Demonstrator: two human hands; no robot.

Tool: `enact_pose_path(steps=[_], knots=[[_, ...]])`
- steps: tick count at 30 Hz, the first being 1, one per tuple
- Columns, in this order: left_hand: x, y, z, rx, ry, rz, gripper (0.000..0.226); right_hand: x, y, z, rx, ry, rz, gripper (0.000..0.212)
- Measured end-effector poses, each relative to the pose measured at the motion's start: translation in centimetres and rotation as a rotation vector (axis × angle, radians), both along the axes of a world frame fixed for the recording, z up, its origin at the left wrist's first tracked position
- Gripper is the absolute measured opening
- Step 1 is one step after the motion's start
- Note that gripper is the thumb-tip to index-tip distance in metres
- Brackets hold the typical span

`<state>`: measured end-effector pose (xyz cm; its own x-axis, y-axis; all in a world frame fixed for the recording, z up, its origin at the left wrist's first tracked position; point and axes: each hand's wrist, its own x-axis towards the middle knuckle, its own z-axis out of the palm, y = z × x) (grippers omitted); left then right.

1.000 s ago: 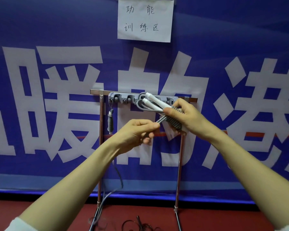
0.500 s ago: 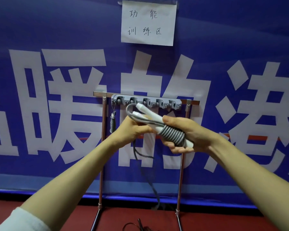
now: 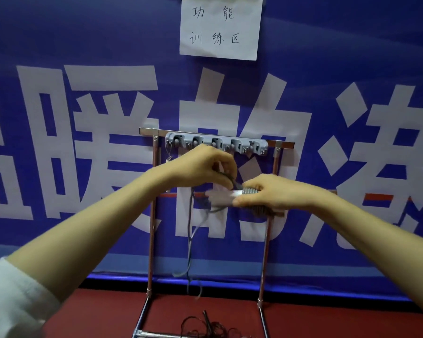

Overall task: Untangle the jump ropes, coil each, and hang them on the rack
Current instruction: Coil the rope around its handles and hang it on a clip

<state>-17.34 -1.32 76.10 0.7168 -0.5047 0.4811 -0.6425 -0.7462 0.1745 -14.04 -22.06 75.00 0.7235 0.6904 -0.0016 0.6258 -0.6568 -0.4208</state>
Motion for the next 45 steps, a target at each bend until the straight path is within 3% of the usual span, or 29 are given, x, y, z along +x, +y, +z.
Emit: enact_pose_path(steps=[3, 5, 11, 14, 17, 22, 25, 31, 35, 40, 45], knots=[[-0.7, -0.3, -1.3, -0.453, 0.393, 0.057, 0.021, 0.3, 0.4, -0.7, -0.191, -0.745, -0.150, 0.038], [-1.2, -0.7, -2.0, -0.729, 0.662, 0.025, 0.027, 0.9, 0.6, -1.3, -0.266, -1.006, -0.194, 0.043], [-0.8, -2.0, -3.3, -1.230, 1.097, -0.184, 0.037, 2.1, 1.0, -1.6, -0.006, -1.408, -0.065, 0.049], [-0.7, -2.5, -3.3, -1.362, 1.140, -0.237, 0.029, 2.3, 0.9, -1.3, 0.053, -1.493, -0.019, 0.045], [-0.8, -3.0, -3.6, -1.343, 1.104, -0.249, 0.023, 2.3, 0.7, -1.1, 0.063, -1.554, 0.011, 0.041], [-1.0, -2.6, -3.4, -1.096, 0.679, -0.086, 0.020, 2.1, 0.1, -1.4, 0.024, -1.529, 0.026, 0.046], [-1.2, -3.0, -3.6, -1.045, 0.549, 0.009, 0.026, 2.2, 0.2, -1.3, 0.067, -1.442, -0.022, 0.051], [-1.6, -3.6, -4.3, -1.212, 0.626, -0.090, 0.021, 1.4, 0.7, -1.0, 0.222, -1.125, -0.041, 0.043], [-1.9, -3.1, -4.4, -1.219, 0.691, -0.121, 0.024, 0.5, 0.4, -0.8, 0.315, -0.895, -0.006, 0.046], [-1.4, -2.2, -4.3, -1.249, 0.615, -0.165, 0.053, 0.1, 0.5, -0.7, 0.414, -0.669, 0.097, 0.041], [-1.7, -2.0, -3.5, -1.151, 0.659, -0.172, 0.039, -0.2, 0.6, -0.6, 0.519, -0.569, 0.115, 0.052]])
